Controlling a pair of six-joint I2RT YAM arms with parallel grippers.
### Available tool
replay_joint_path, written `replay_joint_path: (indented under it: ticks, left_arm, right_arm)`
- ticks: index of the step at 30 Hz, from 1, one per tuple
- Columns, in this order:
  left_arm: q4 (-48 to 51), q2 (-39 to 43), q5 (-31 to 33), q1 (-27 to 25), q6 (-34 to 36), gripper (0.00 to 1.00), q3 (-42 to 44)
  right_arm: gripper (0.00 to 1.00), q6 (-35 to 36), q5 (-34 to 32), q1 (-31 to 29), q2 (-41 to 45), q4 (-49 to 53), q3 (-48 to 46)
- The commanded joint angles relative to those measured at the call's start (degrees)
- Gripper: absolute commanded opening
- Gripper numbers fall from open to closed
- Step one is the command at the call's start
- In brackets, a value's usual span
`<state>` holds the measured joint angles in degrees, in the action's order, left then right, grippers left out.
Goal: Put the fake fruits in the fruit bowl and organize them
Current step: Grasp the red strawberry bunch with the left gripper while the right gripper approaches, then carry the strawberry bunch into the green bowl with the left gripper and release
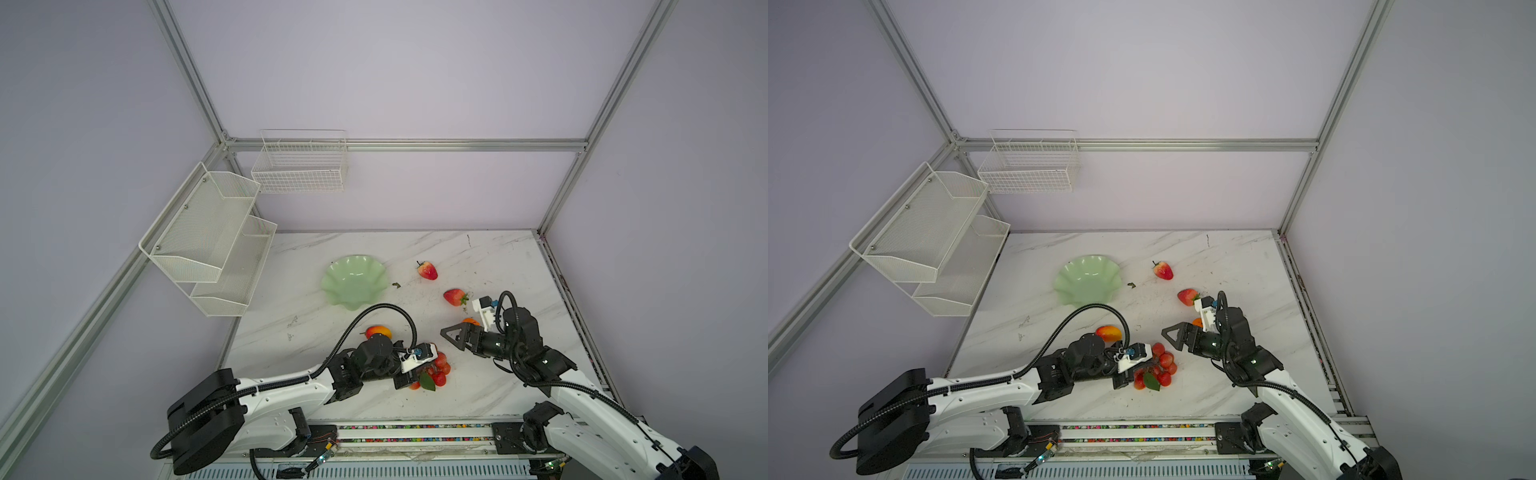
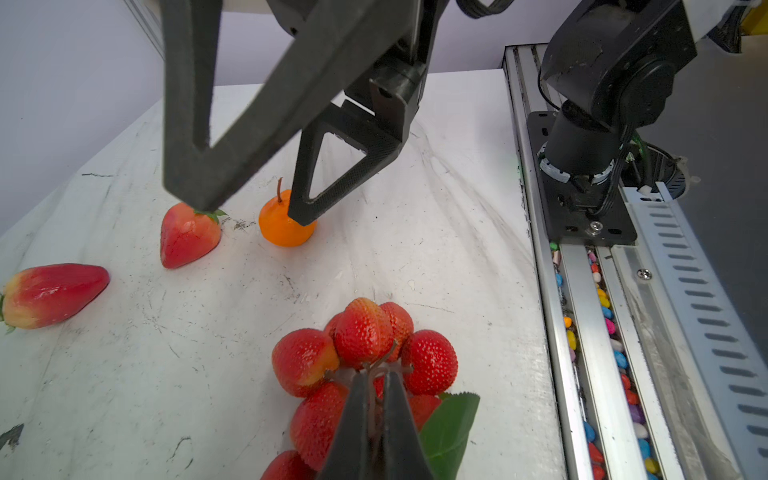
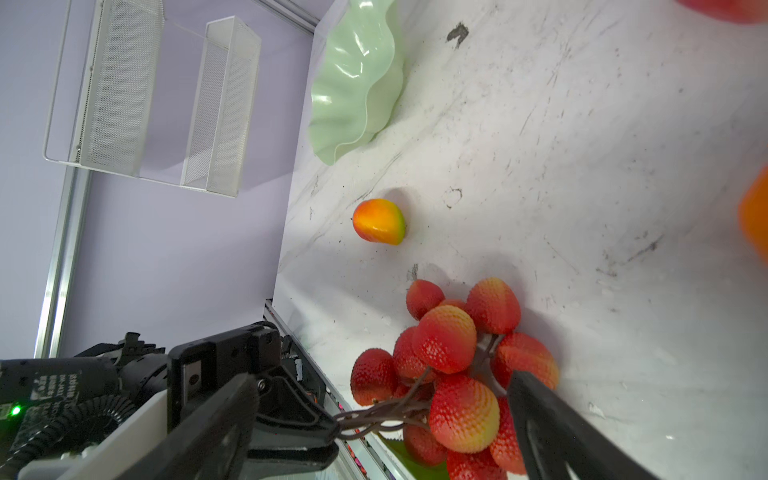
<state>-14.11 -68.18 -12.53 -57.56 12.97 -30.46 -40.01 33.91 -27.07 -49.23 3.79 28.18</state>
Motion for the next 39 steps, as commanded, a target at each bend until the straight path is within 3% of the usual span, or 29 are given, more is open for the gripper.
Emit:
replay_joint_path:
  ticks: [1, 10, 13, 21, 29, 39]
  left_arm:
    - [1.77, 3.92, -2.65, 2.65, -0.40, 0.00, -10.23]
    - [1.63, 5.33, 9.14, 12.52, 1.09, 0.00, -17.40]
    - [-1.22, 4.28, 15.13, 15.94, 2.06, 0.00, -18.71]
    - [-6.23, -0.21, 27.12, 26.99, 0.16, 0.00, -21.57]
    - [-7.39, -7.76, 21.91, 37.61, -8.16, 0.00, -23.53]
    - [-6.82, -16.21, 19.37, 39.02, -12.17, 0.00, -24.61]
  right_arm:
    - [0.97, 3.11, -1.77, -0.29, -3.25, -3.40, 5.16]
    - [0.97, 6.91, -0.37, -0.26, -12.11, -10.71, 16.69]
    - [0.97, 8.64, 3.79, -0.26, -16.77, -11.45, 20.44]
    - [0.97, 8.02, 7.40, -1.13, -20.37, -16.70, 19.43]
    - [0.97, 6.96, 7.11, -2.59, -21.64, -19.52, 17.43]
    - [0.97, 8.53, 6.30, -3.16, -22.12, -17.50, 17.69]
